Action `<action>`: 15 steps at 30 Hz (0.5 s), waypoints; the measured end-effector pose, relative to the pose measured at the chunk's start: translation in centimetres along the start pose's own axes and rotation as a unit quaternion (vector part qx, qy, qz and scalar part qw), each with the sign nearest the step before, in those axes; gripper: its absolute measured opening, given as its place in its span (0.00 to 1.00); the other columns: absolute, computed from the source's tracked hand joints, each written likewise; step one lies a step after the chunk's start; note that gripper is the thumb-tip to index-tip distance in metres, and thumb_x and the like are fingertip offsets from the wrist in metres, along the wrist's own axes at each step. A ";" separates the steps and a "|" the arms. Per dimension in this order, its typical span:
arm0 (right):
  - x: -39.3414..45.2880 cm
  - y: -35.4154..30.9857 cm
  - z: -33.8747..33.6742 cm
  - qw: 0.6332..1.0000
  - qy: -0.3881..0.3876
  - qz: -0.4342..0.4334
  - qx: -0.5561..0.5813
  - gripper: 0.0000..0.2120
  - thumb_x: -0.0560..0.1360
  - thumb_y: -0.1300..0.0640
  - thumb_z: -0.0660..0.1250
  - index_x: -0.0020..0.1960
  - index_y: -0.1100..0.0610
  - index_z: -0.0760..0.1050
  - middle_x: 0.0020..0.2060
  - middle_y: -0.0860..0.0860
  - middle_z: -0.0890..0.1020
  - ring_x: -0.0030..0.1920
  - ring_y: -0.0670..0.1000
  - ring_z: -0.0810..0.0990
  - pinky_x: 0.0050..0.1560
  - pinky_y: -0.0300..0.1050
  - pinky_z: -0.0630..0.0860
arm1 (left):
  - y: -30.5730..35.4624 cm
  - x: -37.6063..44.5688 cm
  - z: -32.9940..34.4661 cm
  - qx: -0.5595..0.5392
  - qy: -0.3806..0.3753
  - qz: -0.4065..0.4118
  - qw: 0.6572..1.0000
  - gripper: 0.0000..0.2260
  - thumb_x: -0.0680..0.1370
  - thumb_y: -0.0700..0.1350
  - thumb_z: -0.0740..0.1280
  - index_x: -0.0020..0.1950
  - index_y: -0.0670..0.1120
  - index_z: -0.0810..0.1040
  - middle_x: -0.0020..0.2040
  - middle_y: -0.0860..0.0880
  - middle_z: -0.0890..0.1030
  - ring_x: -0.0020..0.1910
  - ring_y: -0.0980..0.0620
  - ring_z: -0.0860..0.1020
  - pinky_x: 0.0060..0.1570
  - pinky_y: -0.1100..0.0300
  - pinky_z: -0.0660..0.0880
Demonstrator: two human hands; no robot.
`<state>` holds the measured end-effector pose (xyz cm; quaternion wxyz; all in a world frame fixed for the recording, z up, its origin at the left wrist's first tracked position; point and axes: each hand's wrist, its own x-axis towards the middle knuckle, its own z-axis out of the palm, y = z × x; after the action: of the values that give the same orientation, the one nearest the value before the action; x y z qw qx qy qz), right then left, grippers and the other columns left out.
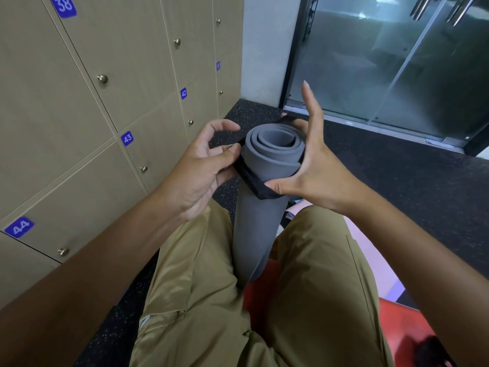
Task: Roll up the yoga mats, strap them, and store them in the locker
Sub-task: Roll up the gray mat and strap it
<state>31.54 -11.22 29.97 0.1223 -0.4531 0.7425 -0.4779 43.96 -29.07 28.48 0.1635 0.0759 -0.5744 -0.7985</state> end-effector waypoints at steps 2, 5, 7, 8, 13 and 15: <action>-0.1 0.6 0.2 1.000 0.002 0.007 0.021 0.70 0.66 0.60 0.84 0.81 0.45 0.30 0.67 0.48 0.71 0.73 0.46 0.70 0.75 0.51 0.68 | -0.1 0.0 -0.3 0.024 0.002 0.008 1.000 0.08 0.84 0.35 0.62 0.59 0.46 0.75 0.46 0.46 0.83 0.45 0.55 0.81 0.49 0.64 0.80; -1.1 1.6 1.1 0.998 -0.004 0.032 0.053 0.70 0.64 0.53 0.83 0.80 0.46 0.28 0.73 0.42 0.68 0.73 0.40 0.69 0.73 0.42 0.68 | -0.9 -0.3 -0.5 0.059 0.019 0.000 0.998 0.08 0.84 0.34 0.62 0.58 0.44 0.78 0.47 0.48 0.83 0.48 0.55 0.81 0.50 0.64 0.80; -1.9 2.1 1.8 0.997 -0.009 0.045 0.066 0.70 0.63 0.51 0.82 0.80 0.47 0.27 0.76 0.37 0.62 0.74 0.35 0.65 0.71 0.33 0.66 | -2.0 -0.8 -0.7 0.064 0.028 -0.015 0.997 0.09 0.83 0.33 0.62 0.57 0.44 0.79 0.46 0.51 0.83 0.49 0.56 0.81 0.52 0.63 0.80; -2.3 2.3 2.1 0.996 -0.012 0.048 0.069 0.70 0.63 0.51 0.82 0.80 0.47 0.27 0.76 0.33 0.60 0.74 0.33 0.63 0.70 0.30 0.65 | -2.7 -1.1 -0.9 0.066 0.033 -0.022 0.997 0.10 0.83 0.33 0.62 0.56 0.45 0.79 0.46 0.52 0.84 0.50 0.57 0.81 0.54 0.62 0.79; -3.8 4.5 2.4 0.997 -0.010 0.069 0.038 0.67 0.65 0.53 0.84 0.82 0.49 0.34 0.68 0.23 0.65 0.71 0.31 0.66 0.66 0.29 0.68 | -5.3 -1.8 -2.1 0.101 0.034 -0.031 0.994 0.10 0.81 0.37 0.68 0.54 0.51 0.85 0.52 0.51 0.85 0.57 0.52 0.80 0.66 0.51 0.75; -4.2 5.4 2.7 0.996 -0.018 0.079 0.031 0.63 0.66 0.54 0.84 0.82 0.50 0.39 0.67 0.27 0.68 0.69 0.30 0.68 0.66 0.29 0.70 | -6.0 -1.8 -2.4 0.123 0.036 -0.021 0.992 0.12 0.77 0.42 0.69 0.51 0.58 0.87 0.54 0.52 0.85 0.59 0.50 0.80 0.67 0.48 0.74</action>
<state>32.54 -8.76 23.08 0.1869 -0.3972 0.7585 -0.4817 45.31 -28.87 21.97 0.1562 0.1360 -0.6600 -0.7221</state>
